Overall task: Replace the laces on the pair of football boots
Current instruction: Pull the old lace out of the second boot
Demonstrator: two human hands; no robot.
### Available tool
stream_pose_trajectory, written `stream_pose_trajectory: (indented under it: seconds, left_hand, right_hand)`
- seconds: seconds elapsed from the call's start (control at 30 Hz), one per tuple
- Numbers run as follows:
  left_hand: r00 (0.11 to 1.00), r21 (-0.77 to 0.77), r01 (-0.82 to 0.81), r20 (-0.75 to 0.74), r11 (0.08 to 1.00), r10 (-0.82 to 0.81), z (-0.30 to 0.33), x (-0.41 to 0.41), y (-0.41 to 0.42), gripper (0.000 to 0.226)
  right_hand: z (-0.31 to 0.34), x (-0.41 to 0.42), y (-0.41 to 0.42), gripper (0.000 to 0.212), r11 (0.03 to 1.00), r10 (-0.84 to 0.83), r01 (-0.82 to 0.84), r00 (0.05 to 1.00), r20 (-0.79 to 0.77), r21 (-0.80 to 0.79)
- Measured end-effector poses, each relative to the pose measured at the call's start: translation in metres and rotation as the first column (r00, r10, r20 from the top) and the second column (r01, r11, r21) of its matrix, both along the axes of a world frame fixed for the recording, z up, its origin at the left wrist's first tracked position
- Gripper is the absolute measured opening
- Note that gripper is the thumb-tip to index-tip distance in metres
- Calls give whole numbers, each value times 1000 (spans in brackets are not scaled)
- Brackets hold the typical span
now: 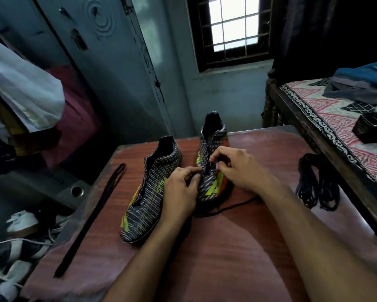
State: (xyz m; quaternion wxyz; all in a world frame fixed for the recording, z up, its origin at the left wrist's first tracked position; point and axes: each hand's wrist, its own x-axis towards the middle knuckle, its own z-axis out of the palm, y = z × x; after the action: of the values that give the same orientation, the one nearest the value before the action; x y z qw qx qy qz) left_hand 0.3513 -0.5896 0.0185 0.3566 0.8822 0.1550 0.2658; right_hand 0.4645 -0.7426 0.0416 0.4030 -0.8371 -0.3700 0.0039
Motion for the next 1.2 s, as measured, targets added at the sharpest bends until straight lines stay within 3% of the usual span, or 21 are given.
stream_pose_trajectory:
  seconds: [0.1, 0.27, 0.47, 0.57, 0.77, 0.93, 1.2]
  left_hand:
    - [999, -212, -29, 37, 977, 38, -6, 2, -5, 17]
    - [966, -364, -143, 152, 920, 210, -13, -3, -10, 22]
    - [953, -449, 39, 284, 892, 101, -6, -9, -14, 20]
    - [948, -529, 104, 308, 842, 76, -5, -9, -13, 23]
    - [943, -539, 167, 332, 826, 26, -6, -8, -13, 20]
    - [932, -570, 195, 360, 798, 29, -7, -7, -11, 20]
    - [935, -554, 219, 355, 803, -10, -7, -7, -10, 17]
  right_hand:
    - [-3, 3, -2, 22, 1000, -2, 2, 1000, 7, -25]
    - [-7, 6, 0, 22, 1000, 20, -20, 1000, 13, -16]
    - [-1, 4, 1, 22, 985, 78, -81, 997, 24, 154]
    - [2, -3, 6, 27, 974, 169, -169, 986, 10, 151]
    - [13, -14, 4, 29, 970, 196, -197, 980, 27, 144]
    - [22, -13, -6, 29, 962, 238, -222, 968, -85, 159]
    - [19, -15, -3, 31, 987, 140, -147, 985, 102, 62]
